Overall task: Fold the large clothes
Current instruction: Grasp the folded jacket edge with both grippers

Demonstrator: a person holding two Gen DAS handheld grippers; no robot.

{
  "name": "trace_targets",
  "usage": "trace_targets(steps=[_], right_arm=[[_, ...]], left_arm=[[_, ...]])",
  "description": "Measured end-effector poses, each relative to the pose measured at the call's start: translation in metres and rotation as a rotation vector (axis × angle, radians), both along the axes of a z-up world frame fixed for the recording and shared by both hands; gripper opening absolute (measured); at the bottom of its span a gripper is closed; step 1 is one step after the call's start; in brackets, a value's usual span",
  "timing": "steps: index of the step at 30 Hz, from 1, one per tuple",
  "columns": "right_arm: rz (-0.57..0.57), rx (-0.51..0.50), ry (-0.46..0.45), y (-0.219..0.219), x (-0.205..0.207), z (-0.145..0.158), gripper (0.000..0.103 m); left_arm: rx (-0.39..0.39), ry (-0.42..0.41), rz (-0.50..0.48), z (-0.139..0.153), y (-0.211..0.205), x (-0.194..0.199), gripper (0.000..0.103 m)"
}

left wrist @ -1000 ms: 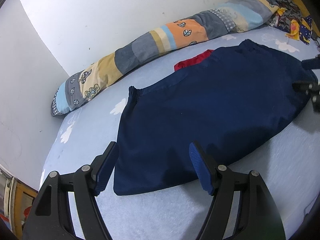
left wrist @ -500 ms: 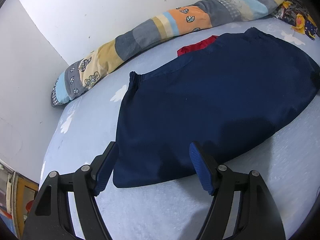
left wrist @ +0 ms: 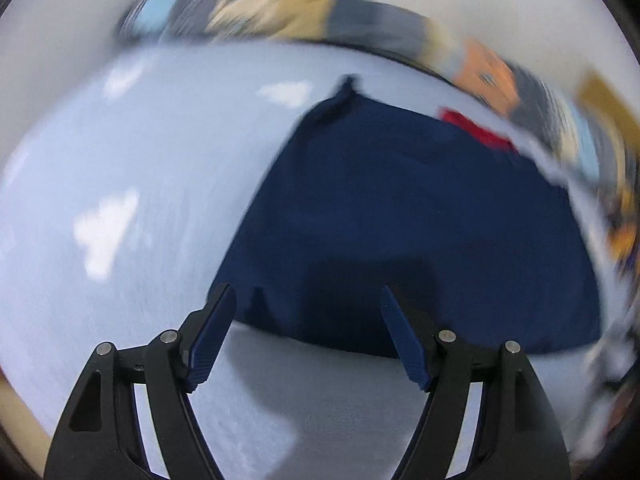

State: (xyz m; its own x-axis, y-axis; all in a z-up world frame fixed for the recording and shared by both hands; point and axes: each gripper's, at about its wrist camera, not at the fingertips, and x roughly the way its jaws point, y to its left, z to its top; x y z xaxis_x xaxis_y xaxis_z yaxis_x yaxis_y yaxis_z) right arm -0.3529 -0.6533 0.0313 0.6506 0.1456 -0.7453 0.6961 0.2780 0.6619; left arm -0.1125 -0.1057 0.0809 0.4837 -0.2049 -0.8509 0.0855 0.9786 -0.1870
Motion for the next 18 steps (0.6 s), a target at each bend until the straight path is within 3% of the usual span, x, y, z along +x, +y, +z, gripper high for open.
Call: trace_targets(steps=[1,5,10,13,16,18], right_arm=[[0.007,0.029,-0.020,0.001,0.001,-0.003,0.074],[0.073,0.034,-0.068,0.010,0.018,-0.005,0.074],[0.127,0.075,-0.088,0.027,0.041,-0.016,0.074],[0.092,0.081,-0.118,0.024,0.044,-0.020,0.073],[0.078,0.080,-0.127,0.020,0.045,-0.023,0.059],[0.094,0.057,-0.121,0.018,0.047,-0.021,0.036]], left_arm=[[-0.085,0.051,0.052,-0.007,0.017,0.005,0.075],[-0.266,0.171,0.154,-0.031,0.055,0.010,0.074],[-0.397,0.248,0.171,-0.053,0.073,0.011,0.074],[-0.454,0.263,0.184,-0.062,0.078,0.017,0.074],[-0.498,0.259,0.187,-0.066,0.080,0.021,0.074],[-0.529,0.249,0.184,-0.069,0.075,0.025,0.069]])
